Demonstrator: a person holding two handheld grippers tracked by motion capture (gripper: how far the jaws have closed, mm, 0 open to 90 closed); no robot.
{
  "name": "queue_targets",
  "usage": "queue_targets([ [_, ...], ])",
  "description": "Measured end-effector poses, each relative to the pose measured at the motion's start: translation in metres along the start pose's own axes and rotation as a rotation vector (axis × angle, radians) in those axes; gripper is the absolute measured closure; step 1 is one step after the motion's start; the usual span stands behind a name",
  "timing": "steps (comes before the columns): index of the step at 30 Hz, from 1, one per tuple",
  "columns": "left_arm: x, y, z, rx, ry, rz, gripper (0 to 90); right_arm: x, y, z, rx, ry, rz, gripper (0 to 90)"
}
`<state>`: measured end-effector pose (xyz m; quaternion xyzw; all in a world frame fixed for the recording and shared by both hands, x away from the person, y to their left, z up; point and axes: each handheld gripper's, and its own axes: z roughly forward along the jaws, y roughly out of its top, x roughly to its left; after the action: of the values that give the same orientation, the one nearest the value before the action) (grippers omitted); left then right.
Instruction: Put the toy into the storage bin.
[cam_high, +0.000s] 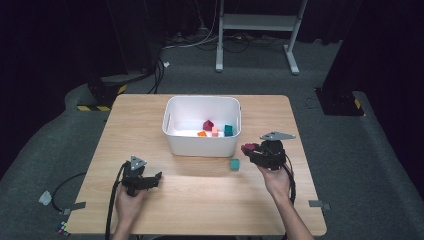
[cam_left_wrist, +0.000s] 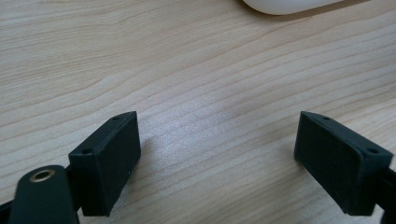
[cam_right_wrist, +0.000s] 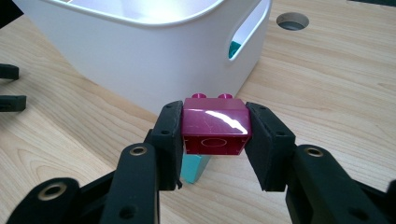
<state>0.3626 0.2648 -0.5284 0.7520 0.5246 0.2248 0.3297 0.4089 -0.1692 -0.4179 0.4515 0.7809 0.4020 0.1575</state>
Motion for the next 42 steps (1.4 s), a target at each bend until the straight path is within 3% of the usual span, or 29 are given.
queue_targets([
  [30, 0.000, 0.000, 0.000, 0.000, 0.000, 0.002, 14.6, 0.015, 0.033, -0.028, -0.050, 0.038, -0.040, 58.8],
  [42, 0.000, 0.000, 0.000, 0.000, 0.000, 0.002, 14.6, 0.020, 0.051, -0.033, -0.034, 0.052, -0.070, 58.8],
])
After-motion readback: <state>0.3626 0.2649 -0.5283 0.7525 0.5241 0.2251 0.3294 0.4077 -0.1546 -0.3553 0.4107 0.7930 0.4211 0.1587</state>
